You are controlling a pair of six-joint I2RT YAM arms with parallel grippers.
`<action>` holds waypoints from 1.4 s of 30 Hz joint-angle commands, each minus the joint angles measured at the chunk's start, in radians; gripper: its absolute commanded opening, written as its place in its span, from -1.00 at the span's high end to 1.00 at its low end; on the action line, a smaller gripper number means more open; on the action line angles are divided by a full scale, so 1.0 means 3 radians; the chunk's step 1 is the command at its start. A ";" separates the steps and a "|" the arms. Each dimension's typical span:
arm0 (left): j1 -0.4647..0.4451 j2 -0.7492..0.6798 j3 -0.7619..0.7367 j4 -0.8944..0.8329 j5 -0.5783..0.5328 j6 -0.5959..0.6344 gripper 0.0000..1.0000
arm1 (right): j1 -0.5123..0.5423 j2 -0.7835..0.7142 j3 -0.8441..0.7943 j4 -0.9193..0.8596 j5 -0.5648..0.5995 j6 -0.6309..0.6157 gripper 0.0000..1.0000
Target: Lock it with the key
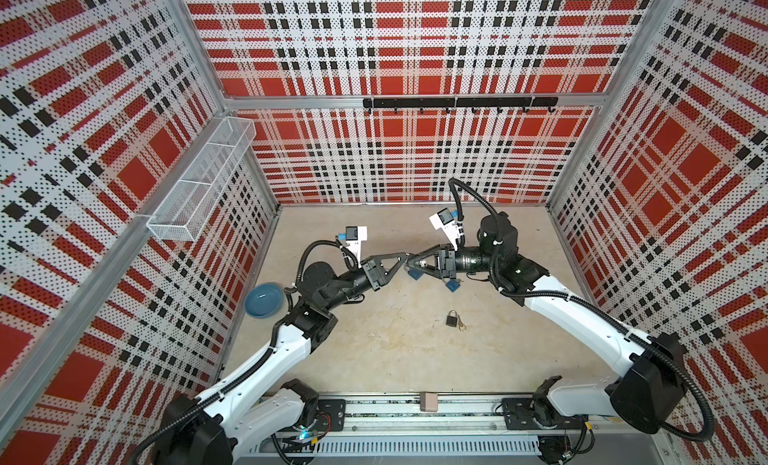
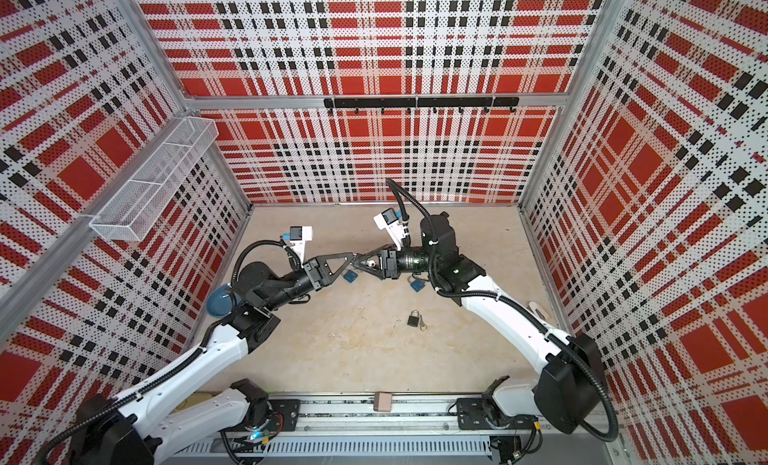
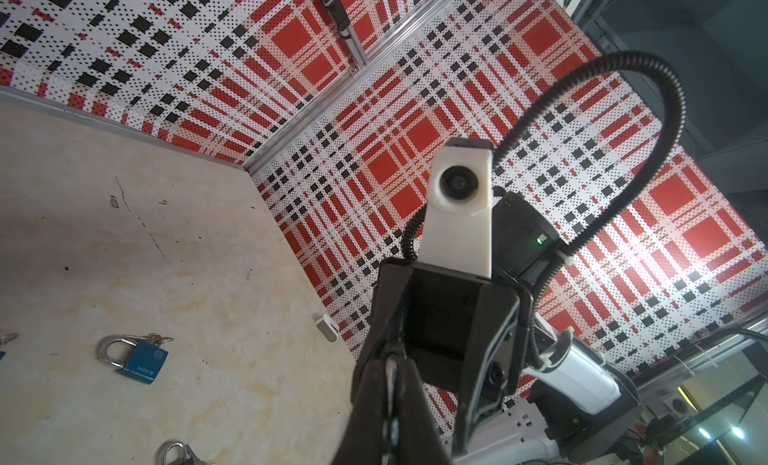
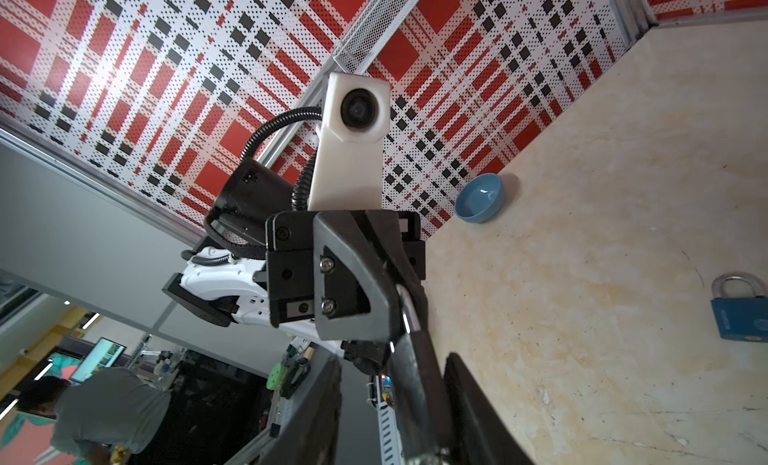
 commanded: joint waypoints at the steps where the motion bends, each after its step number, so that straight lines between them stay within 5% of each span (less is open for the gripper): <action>1: 0.0073 -0.0014 0.0016 0.0068 -0.0024 -0.0066 1.00 | -0.0049 -0.0033 -0.0129 0.0394 0.0044 0.0098 0.12; 24: 0.0294 -0.0094 0.0079 0.0068 0.0052 -0.0226 1.00 | -0.0234 -0.0079 -0.0363 0.1030 -0.0115 0.0493 0.21; 33: 0.0276 -0.0089 0.0069 0.0084 0.0059 -0.0254 1.00 | -0.0236 0.0060 -0.0269 0.1134 -0.0147 0.0563 0.57; 42: 0.0247 -0.0033 0.0069 0.0134 0.0047 -0.0257 1.00 | -0.0228 0.0104 -0.0282 0.1255 -0.0176 0.0666 0.61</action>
